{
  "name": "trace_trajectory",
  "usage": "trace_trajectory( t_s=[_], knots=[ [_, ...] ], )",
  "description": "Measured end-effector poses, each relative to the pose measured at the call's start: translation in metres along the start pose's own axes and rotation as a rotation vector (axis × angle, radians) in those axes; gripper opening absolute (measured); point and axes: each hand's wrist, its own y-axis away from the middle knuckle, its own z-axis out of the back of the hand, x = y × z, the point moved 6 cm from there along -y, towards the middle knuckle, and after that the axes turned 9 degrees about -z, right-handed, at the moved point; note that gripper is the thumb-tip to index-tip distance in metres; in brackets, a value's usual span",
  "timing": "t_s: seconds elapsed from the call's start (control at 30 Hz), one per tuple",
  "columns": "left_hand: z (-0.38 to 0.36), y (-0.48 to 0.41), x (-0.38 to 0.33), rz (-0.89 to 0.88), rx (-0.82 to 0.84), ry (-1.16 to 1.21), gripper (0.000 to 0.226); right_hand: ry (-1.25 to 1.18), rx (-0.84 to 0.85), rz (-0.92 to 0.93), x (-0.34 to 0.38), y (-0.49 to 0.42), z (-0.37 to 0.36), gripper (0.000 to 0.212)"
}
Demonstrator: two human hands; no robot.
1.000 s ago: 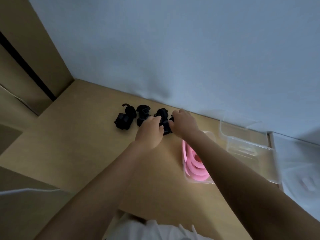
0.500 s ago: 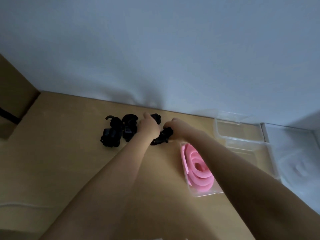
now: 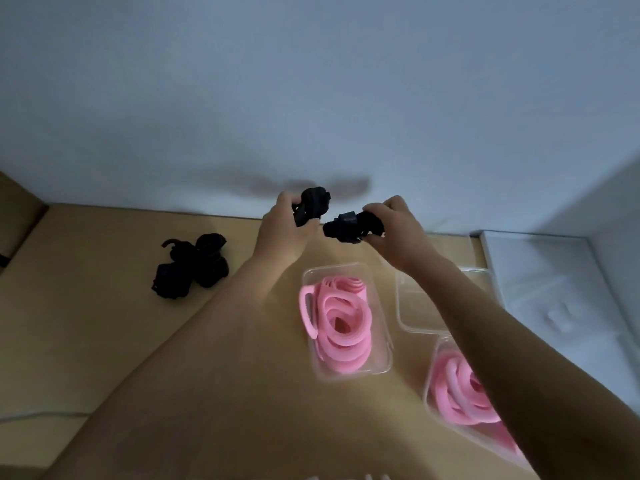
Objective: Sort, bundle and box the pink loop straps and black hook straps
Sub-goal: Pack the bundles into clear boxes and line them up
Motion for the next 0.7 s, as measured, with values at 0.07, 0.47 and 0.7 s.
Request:
trace_trajectory(
  t_s=[0.07, 0.47, 0.7],
  knots=[
    [-0.023, 0.001, -0.023, -0.047, 0.050, 0.002, 0.037, 0.010, -0.067, -0.073, -0.036, 0.005, 0.020, 0.039],
    [-0.144, 0.007, -0.088, -0.193, 0.406, -0.075, 0.037, 0.339, -0.051, -0.078, -0.146, 0.004, 0.030, 0.028],
    [-0.158, 0.003, -0.080, -0.178, 0.488, -0.221, 0.041, 0.142, 0.146, -0.095, -0.147, -0.001, 0.010, 0.039]
  ],
)
